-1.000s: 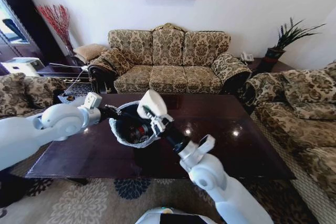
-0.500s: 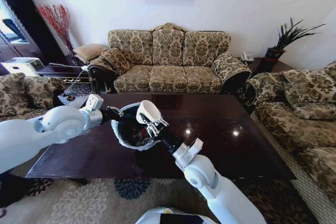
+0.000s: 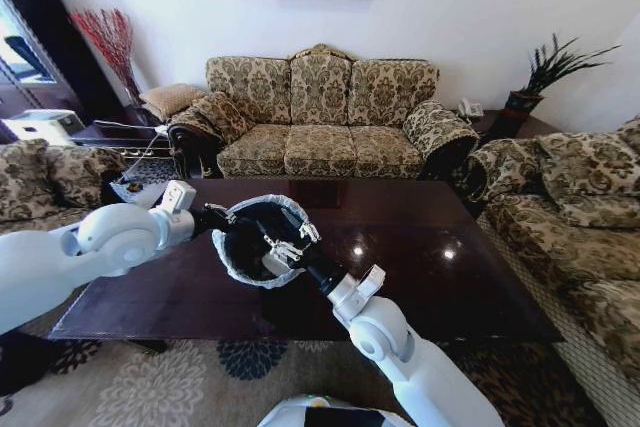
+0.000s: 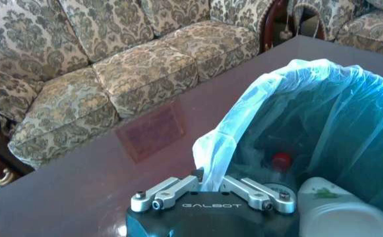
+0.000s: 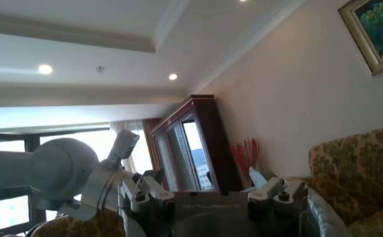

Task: Move to the front of the table and place the trash on the table into the trash bin.

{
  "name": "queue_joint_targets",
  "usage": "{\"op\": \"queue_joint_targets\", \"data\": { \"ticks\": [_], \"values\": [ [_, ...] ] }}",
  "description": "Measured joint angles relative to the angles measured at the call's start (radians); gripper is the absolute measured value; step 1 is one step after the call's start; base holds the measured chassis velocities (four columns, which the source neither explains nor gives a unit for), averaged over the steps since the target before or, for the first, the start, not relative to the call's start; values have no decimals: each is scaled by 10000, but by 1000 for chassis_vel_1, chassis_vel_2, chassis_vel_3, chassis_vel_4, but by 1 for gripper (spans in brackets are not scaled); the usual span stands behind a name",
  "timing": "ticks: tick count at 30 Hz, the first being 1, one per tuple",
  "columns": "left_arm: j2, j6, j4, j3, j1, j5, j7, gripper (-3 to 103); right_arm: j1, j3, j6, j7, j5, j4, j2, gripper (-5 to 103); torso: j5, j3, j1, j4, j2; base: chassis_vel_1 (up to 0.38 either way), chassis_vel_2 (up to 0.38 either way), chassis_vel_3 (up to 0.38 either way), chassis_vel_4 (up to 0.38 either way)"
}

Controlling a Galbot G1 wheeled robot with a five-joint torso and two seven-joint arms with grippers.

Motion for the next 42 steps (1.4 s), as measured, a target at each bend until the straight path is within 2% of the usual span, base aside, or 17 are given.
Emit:
{"op": "queue_joint_targets", "data": {
  "ticks": [5, 16, 19, 21, 22, 23, 26, 28, 30, 31, 32, 33, 35, 37, 38, 41, 42],
  "values": [
    [-232, 154, -80, -35, -117, -7, -15, 0, -138, 565, 552, -514, 107, 516, -2, 100, -1, 0, 0, 1, 0, 0, 0, 0, 0],
    [-1424, 409, -485, -366, -469, -107, -420, 0, -1252, 2756, 1244, 99, -238, 1460, -199, 100, 1, 0, 0, -4, 0, 0, 0, 0, 0],
    [-2955, 410, -1130, -516, -530, 44, -724, 0, -2125, 4237, 1367, 230, -169, 1552, 14, 100, -1, -1, 0, 1, 0, 0, 0, 0, 0],
    [-3240, 423, -1234, -607, -477, 77, -720, 0, -2248, 4490, 1430, 239, -146, 1542, 54, 100, -4, -1, 0, 1, 0, 0, 0, 0, 0],
    [-4056, 450, -1542, -1075, -278, 101, -678, 0, -2581, 5213, 1598, 251, -114, 1402, 166, 100, -7, -1, 0, 6, 0, 0, 0, 0, 0],
    [-4056, 450, -1542, -1075, -278, 101, -678, 0, -2581, 5213, 1598, 251, -114, 1402, 166, 100, -7, -1, 0, 6, 0, 0, 0, 0, 0],
    [-5040, 463, -2012, -2111, 150, -66, -951, 0, -3032, 6005, 1779, 250, 59, 968, 264, 100, 3, -1, 0, 2, 0, 16, -14, -24, 20],
    [-5323, 467, -2174, -2381, 267, -95, -1196, 0, -3102, 6117, 1819, 263, 96, 810, 286, 100, 6, -1, 0, -2, 0, 65, -75, -73, 61],
    [-6013, 467, -2480, -2738, 404, -135, -1953, 0, -3249, 6312, 1892, 326, 161, 451, 413, 100, -1, 1, 3, -1, 0, 83, -89, -134, 105],
    [-6013, 467, -2480, -2738, 404, -135, -1953, 0, -3249, 6312, 1892, 326, 161, 451, 413, 100, -1, 1, 3, -1, 0, 101, -89, -162, 123],
    [-6460, 459, -2663, -2989, 622, -125, -2079, 0, -3340, 6339, 1923, 384, 195, 342, 510, 100, -3, 1, 4, -3, -1, 145, -148, -162, 195],
    [-6898, 446, -2829, -3241, 874, -74, -2100, 0, -3426, 6341, 1962, 403, 220, 283, 569, 100, -2, 0, 3, -2, 0, 215, -185, -211, 195],
    [-7128, 429, -2899, -3360, 1002, -15, -2088, 0, -3461, 6338, 1987, 406, 233, 255, 587, 100, -1, 0, 3, -1, 0, 215, -185, -211, 215],
    [-8196, 256, -2965, -3672, 1437, 507, -1960, 0, -3601, 6274, 2161, 449, 306, 182, 631, 100, 0, -1, -1, 3, 0, 260, -250, -261, 255],
    [-8196, 256, -2965, -3672, 1437, 507, -1960, 0, -3601, 6274, 2161, 449, 306, 182, 631, 100, 0, -1, -1, 3, 0, 260, -277, -279, 255],
    [-9654, -110, -2970, -3641, 1517, 1301, -1872, 0, -3758, 6214, 2312, 611, 404, 178, 600, 100, -8, -2, -4, 3, 1, 266, -279, -252, 295],
    [-9654, -110, -2970, -3641, 1517, 1301, -1872, 0, -3758, 6214, 2312, 611, 404, 178, 600, 100, -8, -2, -4, 3, 1, 264, -250, -219, 284]
  ]
}}
